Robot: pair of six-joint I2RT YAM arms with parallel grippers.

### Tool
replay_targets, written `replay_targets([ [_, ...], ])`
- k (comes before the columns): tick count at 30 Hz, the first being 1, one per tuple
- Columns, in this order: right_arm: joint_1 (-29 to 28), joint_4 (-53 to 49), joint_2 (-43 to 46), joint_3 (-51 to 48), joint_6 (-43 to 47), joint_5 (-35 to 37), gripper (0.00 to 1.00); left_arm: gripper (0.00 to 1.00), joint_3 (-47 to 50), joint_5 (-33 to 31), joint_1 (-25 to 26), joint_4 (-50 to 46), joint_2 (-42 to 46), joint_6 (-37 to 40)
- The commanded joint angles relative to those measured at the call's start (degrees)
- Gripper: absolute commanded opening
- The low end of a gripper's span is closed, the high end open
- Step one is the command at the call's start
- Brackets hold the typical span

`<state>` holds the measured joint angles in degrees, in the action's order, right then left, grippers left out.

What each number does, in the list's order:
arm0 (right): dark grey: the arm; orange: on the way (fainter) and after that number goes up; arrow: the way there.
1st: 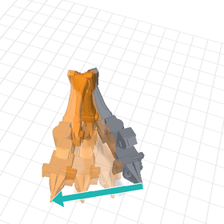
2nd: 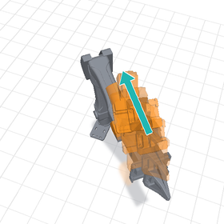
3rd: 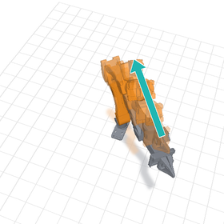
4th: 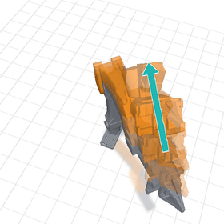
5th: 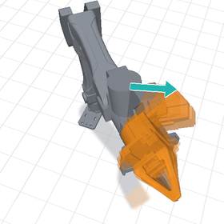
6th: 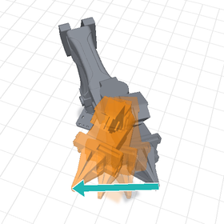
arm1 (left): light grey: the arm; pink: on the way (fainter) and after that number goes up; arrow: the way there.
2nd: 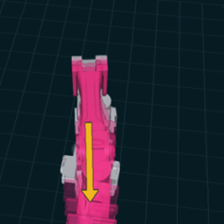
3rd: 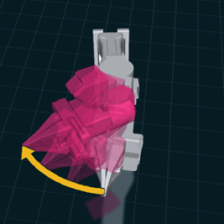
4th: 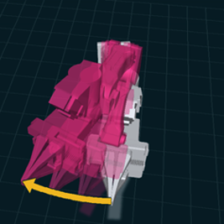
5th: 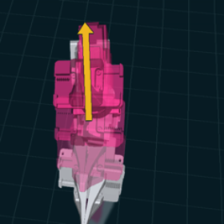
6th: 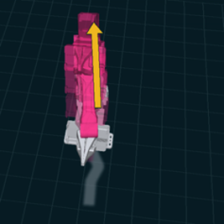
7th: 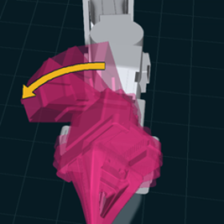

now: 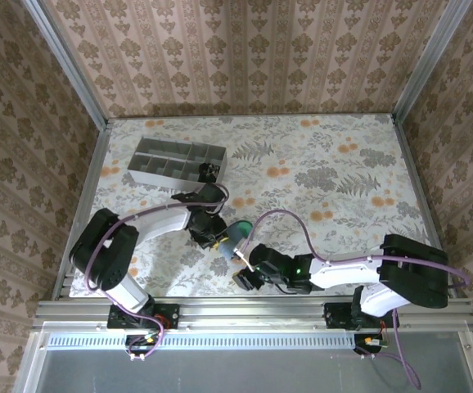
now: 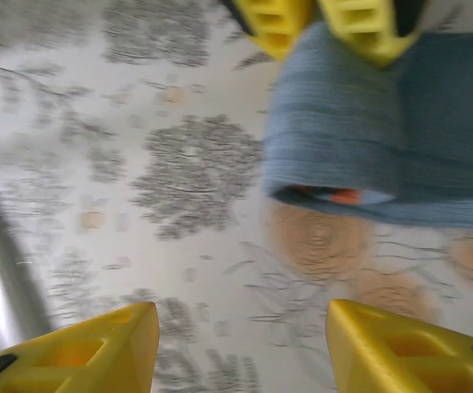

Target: Roll the socks

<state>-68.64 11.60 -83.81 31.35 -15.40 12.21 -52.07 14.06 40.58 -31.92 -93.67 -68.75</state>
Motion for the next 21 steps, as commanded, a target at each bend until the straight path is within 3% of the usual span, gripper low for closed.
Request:
replay_targets([
  [1, -1.1, -4.6, -3.5, 4.8, 5.2, 15.5, 0.56, 0.0, 2.2, -3.5, 1.1, -14.3, -6.2, 0.7],
  [10, -1.2, -1.9, -13.8, 14.0, 10.4, 17.6, 0.57, 0.0, -0.8, -0.5, 1.0, -14.7, -9.2, 3.5],
  [16, 0.1, -7.7, -21.4, 20.4, 7.8, 19.5, 0.53, 0.0, -0.5, 1.9, 0.5, -13.4, -8.2, 4.3],
  [19, 1.2, -9.3, -22.7, 20.6, 4.3, 18.9, 0.44, 0.0, 0.1, 3.8, -0.1, -11.9, -6.7, 4.8],
  [21, 2.0, -10.3, -22.8, 20.1, 2.0, 16.7, 0.21, 0.01, 0.6, 4.9, -0.6, -10.9, -5.6, 4.7],
])
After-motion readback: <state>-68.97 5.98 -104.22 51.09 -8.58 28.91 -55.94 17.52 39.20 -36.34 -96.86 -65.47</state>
